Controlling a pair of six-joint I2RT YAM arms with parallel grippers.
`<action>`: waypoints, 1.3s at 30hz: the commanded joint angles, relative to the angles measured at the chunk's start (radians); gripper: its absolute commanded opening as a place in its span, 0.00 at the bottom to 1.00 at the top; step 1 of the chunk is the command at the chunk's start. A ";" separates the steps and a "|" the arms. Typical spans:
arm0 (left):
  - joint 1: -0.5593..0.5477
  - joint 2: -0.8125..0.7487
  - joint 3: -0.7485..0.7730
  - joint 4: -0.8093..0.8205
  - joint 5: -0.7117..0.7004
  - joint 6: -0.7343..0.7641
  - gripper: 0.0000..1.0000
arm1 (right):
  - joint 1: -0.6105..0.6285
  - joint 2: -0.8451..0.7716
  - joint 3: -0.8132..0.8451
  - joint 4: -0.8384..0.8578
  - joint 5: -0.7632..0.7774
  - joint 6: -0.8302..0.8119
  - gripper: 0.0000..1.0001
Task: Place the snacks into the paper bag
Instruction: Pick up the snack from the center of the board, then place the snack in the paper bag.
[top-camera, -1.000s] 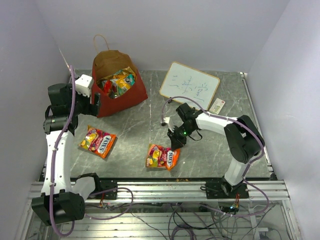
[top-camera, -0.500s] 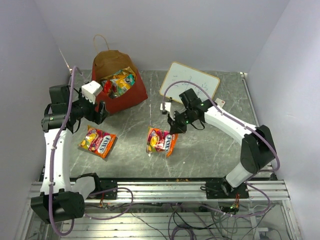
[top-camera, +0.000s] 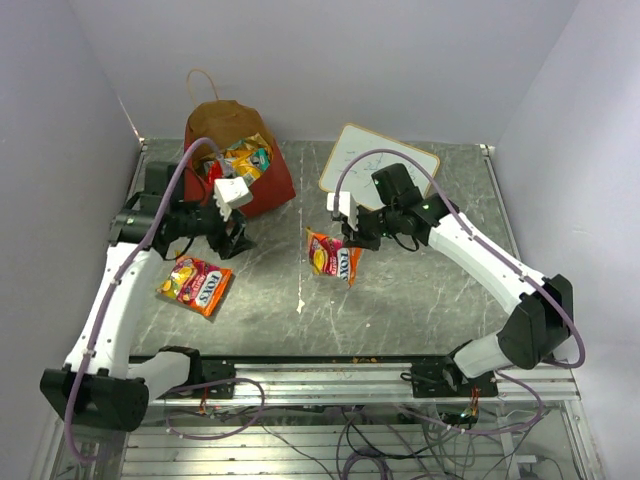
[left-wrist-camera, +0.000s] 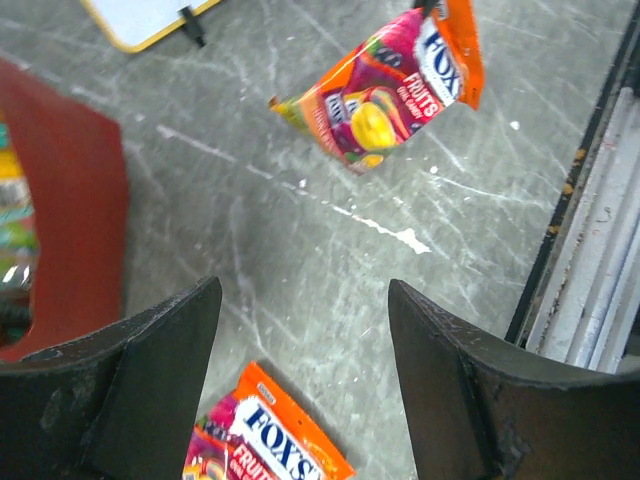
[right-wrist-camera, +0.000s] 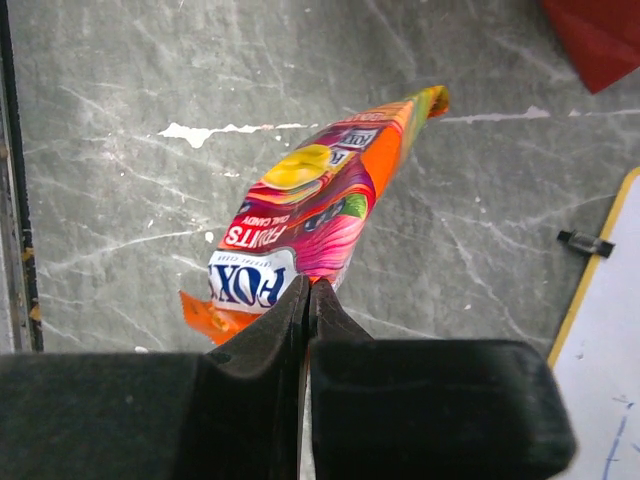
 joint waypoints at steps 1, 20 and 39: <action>-0.101 0.074 0.061 0.037 0.054 0.041 0.78 | 0.010 -0.040 0.062 -0.011 -0.008 -0.069 0.00; -0.415 0.558 0.366 0.096 0.144 0.100 0.81 | 0.026 -0.169 0.130 -0.097 -0.031 -0.079 0.00; -0.490 0.683 0.404 0.038 0.256 0.143 0.20 | 0.026 -0.211 0.082 -0.079 -0.009 -0.064 0.00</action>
